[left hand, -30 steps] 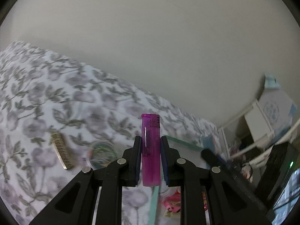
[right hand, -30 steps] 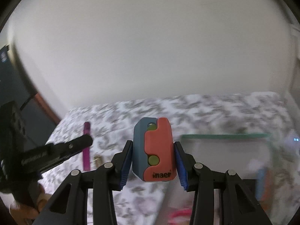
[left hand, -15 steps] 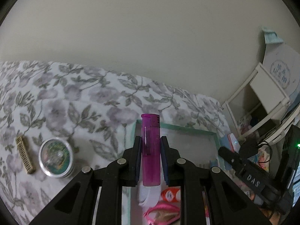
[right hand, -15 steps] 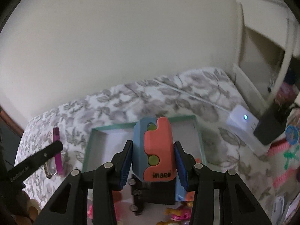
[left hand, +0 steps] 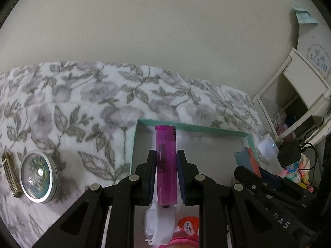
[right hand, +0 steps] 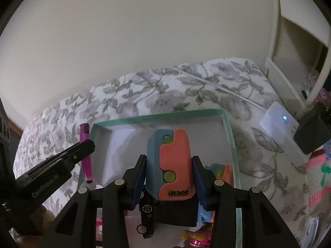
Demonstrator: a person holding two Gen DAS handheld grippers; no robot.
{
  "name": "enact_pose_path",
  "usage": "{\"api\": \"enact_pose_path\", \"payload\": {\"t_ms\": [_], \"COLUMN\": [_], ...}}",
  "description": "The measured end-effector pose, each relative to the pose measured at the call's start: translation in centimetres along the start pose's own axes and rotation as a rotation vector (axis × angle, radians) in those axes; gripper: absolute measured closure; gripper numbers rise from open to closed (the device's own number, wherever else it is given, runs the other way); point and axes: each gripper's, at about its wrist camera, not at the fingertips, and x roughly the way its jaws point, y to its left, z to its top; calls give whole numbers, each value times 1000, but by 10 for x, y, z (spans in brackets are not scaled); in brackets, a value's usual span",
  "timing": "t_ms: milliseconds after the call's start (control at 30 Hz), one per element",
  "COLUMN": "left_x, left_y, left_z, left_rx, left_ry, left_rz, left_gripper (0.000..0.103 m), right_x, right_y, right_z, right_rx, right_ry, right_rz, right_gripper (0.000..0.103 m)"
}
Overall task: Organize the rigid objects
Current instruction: 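Open both grippers to drop the lighter and orange box into the tray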
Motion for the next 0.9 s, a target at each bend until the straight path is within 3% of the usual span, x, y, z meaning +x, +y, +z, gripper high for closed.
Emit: {"api": "enact_pose_path", "payload": {"t_ms": [267, 400, 533, 700, 733, 867, 900], "left_x": [-8, -15, -22, -29, -32, -41, -44], "left_y": [10, 22, 42, 66, 70, 86, 90], "left_z": [-5, -10, -17, -13, -13, -10, -9], "left_rx": [-47, -80, -129, -176, -187, -234, -240], "left_ry": [-12, -15, -5, 10, 9, 13, 13], "left_rz": [-36, -14, -4, 25, 27, 87, 104], "left_gripper": [77, 74, 58, 55, 50, 36, 34], "right_x": [8, 12, 11, 8, 6, -3, -6], "right_y": [5, 6, 8, 11, 11, 15, 16], "right_z": [-3, -4, -5, -3, -2, 1, 2], "right_rx": [-29, -35, -45, -60, -61, -73, -77], "right_ry": [29, 41, 41, 24, 19, -26, -41], "right_rz": [-25, -33, -40, -58, -59, -72, -75], "right_gripper": [57, 56, 56, 55, 55, 36, 35]}}
